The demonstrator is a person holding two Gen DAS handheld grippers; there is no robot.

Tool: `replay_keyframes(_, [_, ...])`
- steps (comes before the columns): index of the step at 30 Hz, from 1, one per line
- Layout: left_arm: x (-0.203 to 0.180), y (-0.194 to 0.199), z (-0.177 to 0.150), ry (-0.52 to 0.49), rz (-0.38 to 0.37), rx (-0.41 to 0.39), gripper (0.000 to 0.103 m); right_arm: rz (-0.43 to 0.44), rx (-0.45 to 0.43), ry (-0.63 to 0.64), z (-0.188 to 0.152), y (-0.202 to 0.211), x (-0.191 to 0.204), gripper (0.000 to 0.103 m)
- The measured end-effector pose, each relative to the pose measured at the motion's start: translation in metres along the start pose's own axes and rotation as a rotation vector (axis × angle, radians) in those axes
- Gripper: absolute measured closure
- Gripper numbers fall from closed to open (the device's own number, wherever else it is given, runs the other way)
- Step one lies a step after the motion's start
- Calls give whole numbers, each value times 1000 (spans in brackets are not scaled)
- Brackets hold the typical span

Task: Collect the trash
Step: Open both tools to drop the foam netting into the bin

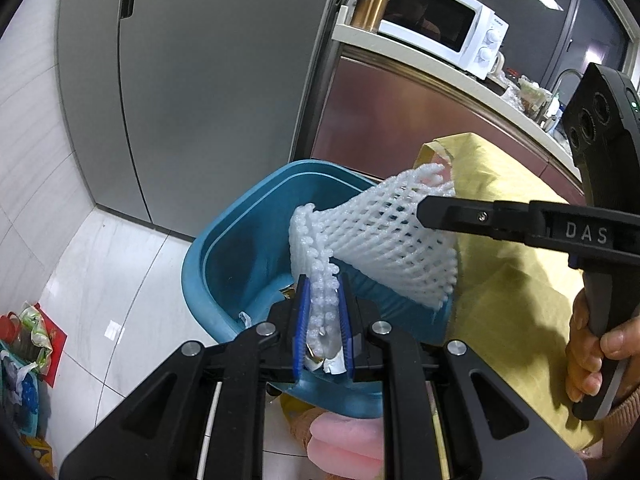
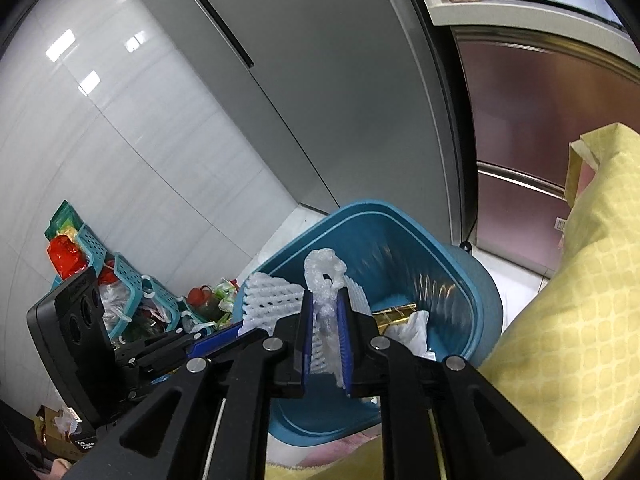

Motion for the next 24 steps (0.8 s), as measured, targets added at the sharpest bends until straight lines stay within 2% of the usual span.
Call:
replay_keyframes(5, [-3,-14,4,11,4,14,81,-10,9,-16,-2,-1,-4,85])
replay_keyframes(6, [-3,-16,3,10,5,15,81,-10,8,-18,-2,0,-5,82])
replay_keyframes(11, [-5,-20,0,13,-3,17,81,-10,-2,-21,-4,6,-7,82])
replay_keyframes(18, [-14,-6,-1,1,-36,-18,76,9,-23,-38,-10,21,-12,82])
replay_keyframes(24, [-28,15,-4,-27,-81,-58,68,22,-63,-30,-16,45,-13,79])
Point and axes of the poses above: each gripper's, at about its wrist camera, not at the fingertips, and y roughly against the way its jaws point, x to its left, z to its top, the point moved 2 cm from there along -y, roughly the way its jaws point, and after that the axes turned 3 degrees about y, right-handed, at the moved point
